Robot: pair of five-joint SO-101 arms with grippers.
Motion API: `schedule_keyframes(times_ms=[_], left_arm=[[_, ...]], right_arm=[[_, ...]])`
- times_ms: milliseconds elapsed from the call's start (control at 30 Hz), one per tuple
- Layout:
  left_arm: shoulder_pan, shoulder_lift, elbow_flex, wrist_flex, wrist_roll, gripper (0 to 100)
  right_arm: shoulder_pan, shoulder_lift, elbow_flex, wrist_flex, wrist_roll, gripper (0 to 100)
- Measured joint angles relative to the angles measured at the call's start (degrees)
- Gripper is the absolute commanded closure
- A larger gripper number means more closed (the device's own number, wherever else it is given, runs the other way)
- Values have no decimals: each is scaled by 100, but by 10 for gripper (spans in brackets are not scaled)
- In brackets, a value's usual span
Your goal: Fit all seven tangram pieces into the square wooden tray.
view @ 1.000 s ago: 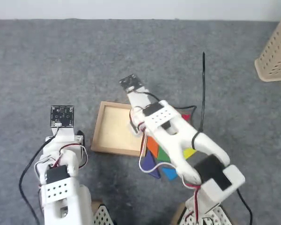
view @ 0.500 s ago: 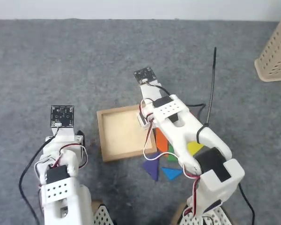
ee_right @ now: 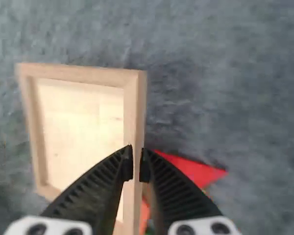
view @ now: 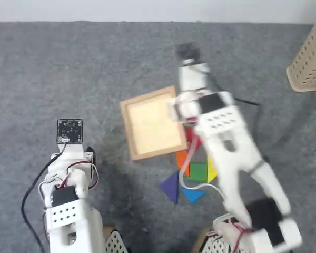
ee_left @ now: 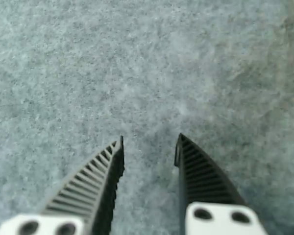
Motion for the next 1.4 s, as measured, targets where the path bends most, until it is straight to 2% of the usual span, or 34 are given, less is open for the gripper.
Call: schedule_keyframes(times_ms=[267, 400, 567, 700, 800, 867, 967, 1167, 1400], left_arm=[[0, 0, 0, 0, 0, 832], [-9, 0, 0, 0, 0, 832], [0, 0, 0, 0, 0, 832], [-9, 0, 0, 0, 0, 832], [0, 0, 0, 0, 0, 832], [-9, 0, 0, 0, 0, 832], [-9, 0, 0, 0, 0, 832], [-18, 0, 0, 0, 0, 832], [-9, 0, 0, 0, 0, 832]], right_arm=[[2189, -756, 0, 923, 1415, 992], [2919, -747, 273, 879, 1705, 992], [2664, -457, 1099, 615, 1732, 989], [1732, -457, 1741, 466, 1626, 987], [1029, -457, 2215, 79, 1389, 926], [809, -457, 2541, -70, 1336, 867], [853, -457, 2875, -229, 1292, 810], [1240, -457, 3138, -756, 1284, 799], [1134, -457, 3578, -941, 1081, 716]])
